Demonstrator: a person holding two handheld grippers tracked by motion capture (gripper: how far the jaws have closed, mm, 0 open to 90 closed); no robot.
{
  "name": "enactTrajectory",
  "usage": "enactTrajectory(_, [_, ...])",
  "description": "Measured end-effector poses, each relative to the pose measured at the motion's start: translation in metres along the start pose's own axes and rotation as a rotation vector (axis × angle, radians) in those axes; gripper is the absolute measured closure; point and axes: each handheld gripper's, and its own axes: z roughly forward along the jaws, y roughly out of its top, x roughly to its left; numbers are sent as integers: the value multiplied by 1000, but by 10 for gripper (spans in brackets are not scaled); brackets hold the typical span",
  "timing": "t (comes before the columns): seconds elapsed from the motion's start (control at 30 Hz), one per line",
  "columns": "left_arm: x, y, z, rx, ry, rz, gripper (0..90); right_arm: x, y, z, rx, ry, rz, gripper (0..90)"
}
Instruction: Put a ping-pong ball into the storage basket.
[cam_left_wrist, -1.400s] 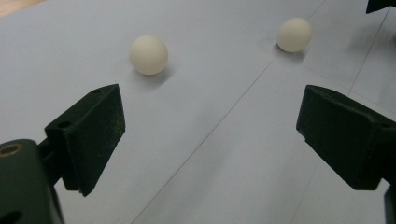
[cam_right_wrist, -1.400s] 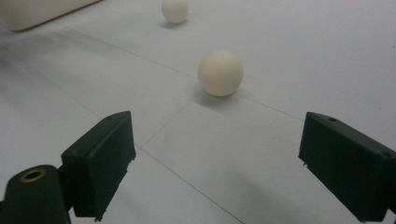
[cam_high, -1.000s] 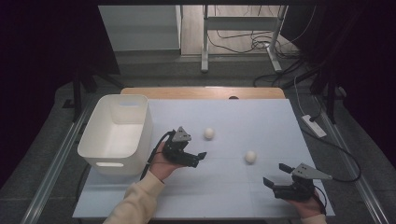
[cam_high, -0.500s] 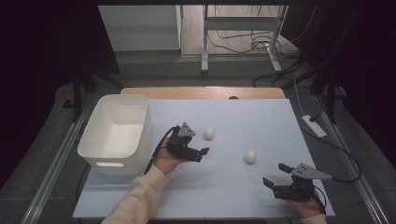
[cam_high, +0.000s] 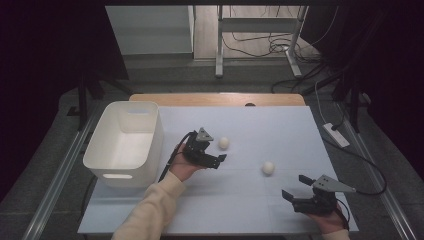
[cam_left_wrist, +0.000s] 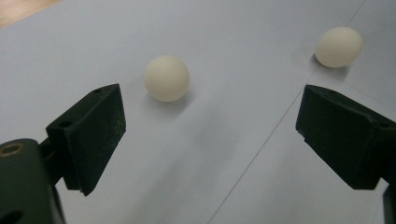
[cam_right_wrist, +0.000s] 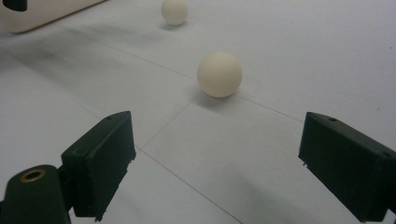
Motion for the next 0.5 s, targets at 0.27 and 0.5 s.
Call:
enactTrajectory(0.27, [6,4,10,10,12,-12,95,0,0,0,5,-2,-3,105])
enactTrajectory(0.5, [9,7,18,14,4,-17,98,-1,-1,0,0,-2,-1,105])
